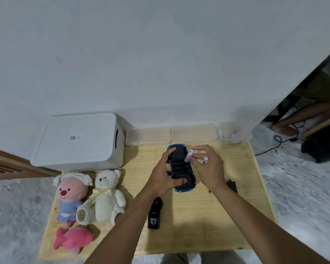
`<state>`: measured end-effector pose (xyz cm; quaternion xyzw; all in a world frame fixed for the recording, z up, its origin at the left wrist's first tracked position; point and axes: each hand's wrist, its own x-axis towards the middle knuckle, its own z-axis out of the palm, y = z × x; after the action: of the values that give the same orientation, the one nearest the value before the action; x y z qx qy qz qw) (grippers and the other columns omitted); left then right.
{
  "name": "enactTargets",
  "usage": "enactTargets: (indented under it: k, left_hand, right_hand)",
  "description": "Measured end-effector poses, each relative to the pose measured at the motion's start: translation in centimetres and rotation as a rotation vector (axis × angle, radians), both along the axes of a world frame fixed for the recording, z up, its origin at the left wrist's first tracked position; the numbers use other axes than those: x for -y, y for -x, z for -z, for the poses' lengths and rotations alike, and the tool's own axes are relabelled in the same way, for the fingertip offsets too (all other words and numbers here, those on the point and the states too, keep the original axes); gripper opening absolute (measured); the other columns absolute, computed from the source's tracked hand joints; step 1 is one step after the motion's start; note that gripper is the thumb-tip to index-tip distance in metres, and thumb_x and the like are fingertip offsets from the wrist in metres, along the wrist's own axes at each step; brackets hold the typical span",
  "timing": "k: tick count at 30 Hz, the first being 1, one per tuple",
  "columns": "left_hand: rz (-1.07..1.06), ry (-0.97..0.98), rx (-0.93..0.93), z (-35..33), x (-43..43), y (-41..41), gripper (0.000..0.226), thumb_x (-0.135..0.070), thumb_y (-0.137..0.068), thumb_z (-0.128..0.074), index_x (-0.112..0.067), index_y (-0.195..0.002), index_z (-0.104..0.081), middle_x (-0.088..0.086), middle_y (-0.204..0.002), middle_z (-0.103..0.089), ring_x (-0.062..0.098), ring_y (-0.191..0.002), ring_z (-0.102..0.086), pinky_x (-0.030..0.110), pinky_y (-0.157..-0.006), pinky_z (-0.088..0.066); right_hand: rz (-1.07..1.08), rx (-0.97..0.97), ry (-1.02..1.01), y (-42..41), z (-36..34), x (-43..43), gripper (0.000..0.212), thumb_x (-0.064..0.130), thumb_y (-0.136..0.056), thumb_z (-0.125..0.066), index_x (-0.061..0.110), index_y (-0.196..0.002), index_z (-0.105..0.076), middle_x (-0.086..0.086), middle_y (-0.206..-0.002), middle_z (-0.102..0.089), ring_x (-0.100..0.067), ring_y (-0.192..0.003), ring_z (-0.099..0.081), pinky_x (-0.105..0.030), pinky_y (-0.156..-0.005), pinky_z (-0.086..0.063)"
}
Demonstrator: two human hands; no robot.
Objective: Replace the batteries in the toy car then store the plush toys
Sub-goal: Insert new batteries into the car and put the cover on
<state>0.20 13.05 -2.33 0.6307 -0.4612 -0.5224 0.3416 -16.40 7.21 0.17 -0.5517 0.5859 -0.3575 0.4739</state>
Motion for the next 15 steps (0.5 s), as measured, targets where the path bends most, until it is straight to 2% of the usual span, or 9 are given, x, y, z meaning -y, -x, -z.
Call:
enactTargets:
  k: [1, 3, 5, 10, 15]
  left_hand:
    - [-0.004, 0.01, -0.012, -0.4, 0.0, 0.2, 0.101, -0.004, -0.072, -0.088, -0.044, -0.149, -0.037, -0.023, -0.134, -0.052, 0.007, -0.119, -0.06, 0.025, -0.092, -0.058]
    - [-0.004, 0.034, -0.025, -1.0, -0.1, 0.4, 0.099, -0.002, -0.073, -0.087, -0.042, -0.149, -0.037, -0.022, -0.134, -0.053, -0.003, -0.113, -0.061, 0.024, -0.091, -0.058]
    - [0.0, 0.053, -0.037, -1.4, -0.1, 0.4, 0.098, -0.001, -0.074, -0.086, -0.04, -0.15, -0.037, -0.018, -0.137, -0.052, -0.009, -0.108, -0.061, 0.02, -0.088, -0.058]
    - [-0.004, 0.067, -0.055, -2.2, -0.3, 0.3, 0.099, -0.003, -0.075, -0.087, -0.045, -0.149, -0.037, -0.021, -0.138, -0.051, 0.015, -0.104, -0.071, 0.032, -0.088, -0.062]
    - [0.001, 0.078, -0.06, -2.9, -0.4, 0.3, 0.1, -0.003, -0.074, -0.087, -0.044, -0.151, -0.036, -0.019, -0.137, -0.051, 0.014, -0.102, -0.071, 0.032, -0.088, -0.062]
  right_hand:
    - [0.018, 0.022, 0.008, -0.2, -0.1, -0.3, 0.025, 0.017, -0.08, -0.083, 0.031, -0.093, -0.067, 0.015, -0.084, -0.077, 0.002, -0.091, -0.071, -0.015, -0.074, -0.049]
    - [0.05, 0.025, 0.028, -0.5, -0.1, -0.6, 0.024, 0.018, -0.078, -0.084, 0.031, -0.089, -0.067, 0.018, -0.084, -0.076, 0.002, -0.09, -0.072, -0.031, -0.083, -0.054]
    - [0.07, -0.013, 0.054, -0.7, -0.2, -0.9, 0.023, 0.021, -0.076, -0.086, 0.032, -0.085, -0.068, 0.021, -0.085, -0.075, 0.004, -0.089, -0.071, -0.037, -0.088, -0.053]
    - [0.162, -0.091, 0.079, -1.1, -0.4, -1.7, 0.017, 0.03, -0.072, -0.089, 0.03, -0.079, -0.073, 0.022, -0.083, -0.073, 0.005, -0.088, -0.067, -0.021, -0.083, -0.047]
    - [0.176, -0.147, 0.118, -1.5, -0.2, -2.6, 0.008, 0.031, -0.079, -0.084, 0.029, -0.081, -0.077, 0.02, -0.09, -0.072, 0.007, -0.09, -0.063, -0.006, -0.077, -0.04]
